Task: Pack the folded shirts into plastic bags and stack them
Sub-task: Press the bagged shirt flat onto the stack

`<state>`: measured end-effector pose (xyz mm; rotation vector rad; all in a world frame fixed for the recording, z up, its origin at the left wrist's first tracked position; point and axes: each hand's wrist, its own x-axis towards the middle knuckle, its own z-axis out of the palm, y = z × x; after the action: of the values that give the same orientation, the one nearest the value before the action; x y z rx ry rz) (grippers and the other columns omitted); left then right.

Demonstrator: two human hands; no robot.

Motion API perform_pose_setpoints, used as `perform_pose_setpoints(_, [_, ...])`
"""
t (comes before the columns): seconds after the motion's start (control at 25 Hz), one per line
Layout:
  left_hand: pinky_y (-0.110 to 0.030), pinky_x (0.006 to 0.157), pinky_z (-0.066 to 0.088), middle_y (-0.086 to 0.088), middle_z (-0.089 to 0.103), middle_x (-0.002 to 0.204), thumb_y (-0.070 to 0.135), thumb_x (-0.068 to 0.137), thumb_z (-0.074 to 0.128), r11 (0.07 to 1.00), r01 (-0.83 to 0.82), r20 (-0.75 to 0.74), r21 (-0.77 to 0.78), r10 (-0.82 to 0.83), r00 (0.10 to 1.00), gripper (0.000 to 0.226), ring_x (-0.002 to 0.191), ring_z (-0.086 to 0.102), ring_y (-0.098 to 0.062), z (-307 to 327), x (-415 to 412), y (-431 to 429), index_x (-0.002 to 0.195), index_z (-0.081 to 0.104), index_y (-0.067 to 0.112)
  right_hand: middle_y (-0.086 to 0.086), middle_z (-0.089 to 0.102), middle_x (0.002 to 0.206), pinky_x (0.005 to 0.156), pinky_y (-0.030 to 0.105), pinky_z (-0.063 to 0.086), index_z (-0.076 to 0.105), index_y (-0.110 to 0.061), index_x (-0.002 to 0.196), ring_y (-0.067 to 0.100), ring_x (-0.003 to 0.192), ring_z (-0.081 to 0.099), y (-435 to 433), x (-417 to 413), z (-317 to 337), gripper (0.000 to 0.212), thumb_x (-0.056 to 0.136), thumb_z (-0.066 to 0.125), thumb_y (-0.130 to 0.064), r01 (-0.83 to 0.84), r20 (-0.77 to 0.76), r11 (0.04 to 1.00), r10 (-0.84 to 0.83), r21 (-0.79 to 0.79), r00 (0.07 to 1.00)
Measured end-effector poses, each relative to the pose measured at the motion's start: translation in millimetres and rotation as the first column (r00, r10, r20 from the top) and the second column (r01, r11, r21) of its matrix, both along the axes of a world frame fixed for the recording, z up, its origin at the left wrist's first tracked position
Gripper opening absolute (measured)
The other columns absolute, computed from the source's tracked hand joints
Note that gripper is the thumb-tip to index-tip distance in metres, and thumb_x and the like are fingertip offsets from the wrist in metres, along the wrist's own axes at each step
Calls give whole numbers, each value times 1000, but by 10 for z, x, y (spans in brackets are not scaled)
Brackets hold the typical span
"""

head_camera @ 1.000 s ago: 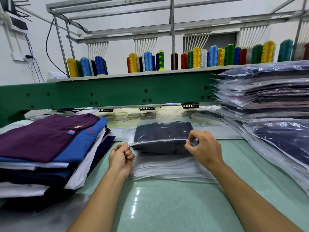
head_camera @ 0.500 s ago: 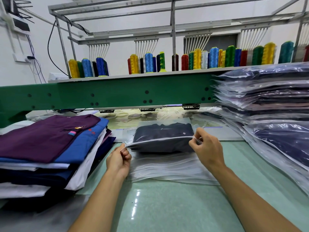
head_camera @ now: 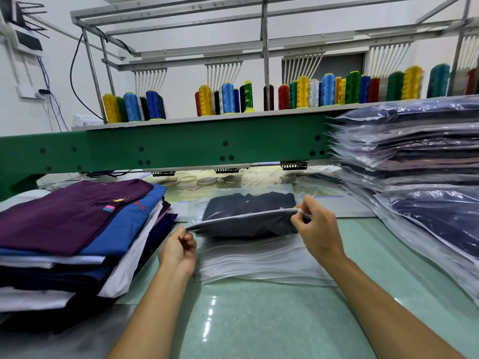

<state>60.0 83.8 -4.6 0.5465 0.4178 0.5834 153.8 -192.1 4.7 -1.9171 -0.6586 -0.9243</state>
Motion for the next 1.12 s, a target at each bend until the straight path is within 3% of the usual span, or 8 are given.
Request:
perform_pose_setpoints(0.28, [-20, 52, 49, 3, 44, 56, 23, 105, 53, 996, -86, 27, -26, 87, 996, 22, 52, 50, -10, 50, -29, -30, 86, 45, 14, -7, 64, 74, 55, 25, 45, 41, -19, 74, 13, 63, 55, 40, -3, -26, 30, 87, 60, 0, -18, -14, 995, 19, 94, 1000])
perform_pose_setpoints(0.4, [-43, 76, 60, -8, 52, 72, 60, 95, 56, 991, -9, 15, 135, 7, 1000, 50, 66, 60, -23, 111, -30, -167, 95, 48, 11, -10, 59, 67, 52, 14, 40, 40, -24, 72, 11, 61, 54, 20, -17, -4, 34, 84, 62, -1, 35, -15, 981, -33, 192, 999])
perform_pose_setpoints(0.48, [-51, 82, 61, -13, 58, 94, 65, 88, 63, 964, 113, -38, 242, -107, 994, 62, 85, 64, -28, 139, -8, -336, 110, 57, 8, -7, 57, 65, 51, 22, 44, 42, -23, 72, 13, 58, 54, 38, -49, 12, 30, 81, 64, -4, 60, -44, 976, -52, 211, 998])
perform_pose_setpoints(0.64, [-48, 82, 61, -17, 65, 119, 45, 82, 79, 952, 148, -174, 267, -104, 979, 58, 108, 65, -32, 187, 66, -713, 124, 60, 9, -4, 57, 64, 50, 38, 46, 47, -17, 72, 17, 57, 53, 168, -182, 16, 15, 76, 62, -14, -31, -47, 995, 35, 95, 998])
perform_pose_setpoints(0.8, [-52, 64, 62, -29, 66, 112, 2, 83, 68, 975, 116, -235, 189, -70, 970, 50, 89, 69, -39, 294, 310, -1060, 129, 50, -2, -4, 54, 63, 51, 40, 44, 47, -17, 71, 19, 56, 49, 265, -292, 16, 11, 75, 57, -20, -213, -7, 976, 214, 40, 977])
perform_pose_setpoints(0.96, [-56, 85, 57, -27, 62, 124, -6, 88, 46, 913, 40, -336, 406, 109, 936, 50, 106, 65, -43, 453, 541, -1032, 137, 44, 5, -7, 55, 65, 55, 43, 46, 50, -24, 75, 15, 60, 52, 329, -343, -25, 4, 76, 54, -23, -326, -62, 944, 323, -44, 944])
perform_pose_setpoints(1.04, [-51, 94, 54, -23, 62, 124, -3, 89, 40, 820, 63, -369, 569, 187, 910, 50, 106, 63, -40, 529, 595, -924, 137, 44, 12, -15, 57, 73, 65, 34, 47, 53, -30, 78, 9, 75, 53, 344, -308, -14, 2, 79, 52, -28, -252, -55, 968, 252, -4, 966])
perform_pose_setpoints(1.12, [-37, 81, 53, -19, 66, 111, -3, 89, 37, 754, 56, -353, 655, 240, 904, 48, 88, 63, -33, 649, 630, -799, 133, 50, 9, -20, 58, 86, 78, 29, 40, 58, -33, 86, 7, 90, 49, 338, -176, 36, 8, 82, 51, -33, -7, 24, 1000, 8, -29, 1000])
